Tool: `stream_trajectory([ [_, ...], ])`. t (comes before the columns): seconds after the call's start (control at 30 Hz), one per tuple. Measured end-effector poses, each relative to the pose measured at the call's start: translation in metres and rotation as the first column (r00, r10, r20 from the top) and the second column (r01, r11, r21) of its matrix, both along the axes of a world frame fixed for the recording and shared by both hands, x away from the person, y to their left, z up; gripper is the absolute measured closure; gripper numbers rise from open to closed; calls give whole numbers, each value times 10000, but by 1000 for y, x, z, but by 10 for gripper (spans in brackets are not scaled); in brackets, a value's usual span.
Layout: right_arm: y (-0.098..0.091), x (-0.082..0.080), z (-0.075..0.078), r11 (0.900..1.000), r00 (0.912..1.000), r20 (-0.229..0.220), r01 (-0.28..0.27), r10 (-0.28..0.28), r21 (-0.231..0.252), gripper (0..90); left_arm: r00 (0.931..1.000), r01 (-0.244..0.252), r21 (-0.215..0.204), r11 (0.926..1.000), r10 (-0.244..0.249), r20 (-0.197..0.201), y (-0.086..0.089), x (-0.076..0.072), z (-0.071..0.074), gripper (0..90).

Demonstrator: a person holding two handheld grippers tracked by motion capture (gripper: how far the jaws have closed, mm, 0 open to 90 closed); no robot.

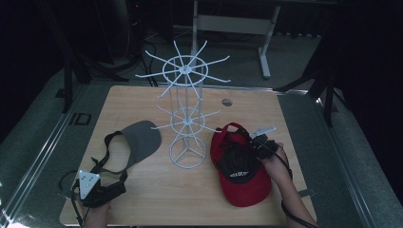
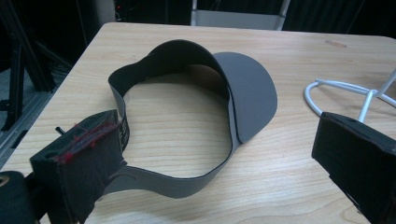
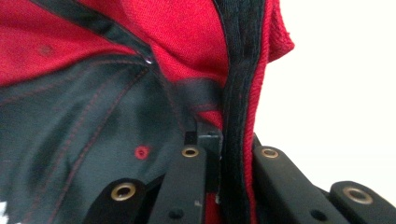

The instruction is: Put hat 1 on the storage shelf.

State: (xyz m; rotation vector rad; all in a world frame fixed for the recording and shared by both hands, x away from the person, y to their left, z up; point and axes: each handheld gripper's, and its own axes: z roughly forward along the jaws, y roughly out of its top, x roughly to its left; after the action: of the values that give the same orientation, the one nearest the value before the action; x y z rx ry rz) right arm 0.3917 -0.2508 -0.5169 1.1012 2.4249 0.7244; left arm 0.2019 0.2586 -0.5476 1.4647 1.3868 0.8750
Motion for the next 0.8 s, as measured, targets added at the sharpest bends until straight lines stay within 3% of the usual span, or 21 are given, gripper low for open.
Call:
stream_trajectory([
  [0.13, -6, -8, 12, 9992, 9994, 280, 211, -221, 341, 875, 10000, -37, 41, 10000, 37, 23, 0, 0, 1, 20],
  [0.3, -18, -17, 31, 9877, 9966, 519, 562, -643, 1461, 874, 9998, 6, -121, 9999, -4, 175, 0, -1, 2, 20],
  [0.57, -30, -30, 58, 9729, 9880, 1193, 696, -978, 2204, 874, 9995, 71, -16, 10000, -71, 313, -2, -2, 2, 20],
  [0.7, -35, -36, 71, 9605, 9823, 1555, 595, -1049, 2720, 873, 9987, 434, -470, 9979, -422, 270, -1, -1, 3, 20],
  [0.8, -37, -40, 78, 9563, 9793, 1725, 524, -1055, 2875, 873, 9984, 487, -240, 9985, -479, 314, -4, -2, 4, 20],
])
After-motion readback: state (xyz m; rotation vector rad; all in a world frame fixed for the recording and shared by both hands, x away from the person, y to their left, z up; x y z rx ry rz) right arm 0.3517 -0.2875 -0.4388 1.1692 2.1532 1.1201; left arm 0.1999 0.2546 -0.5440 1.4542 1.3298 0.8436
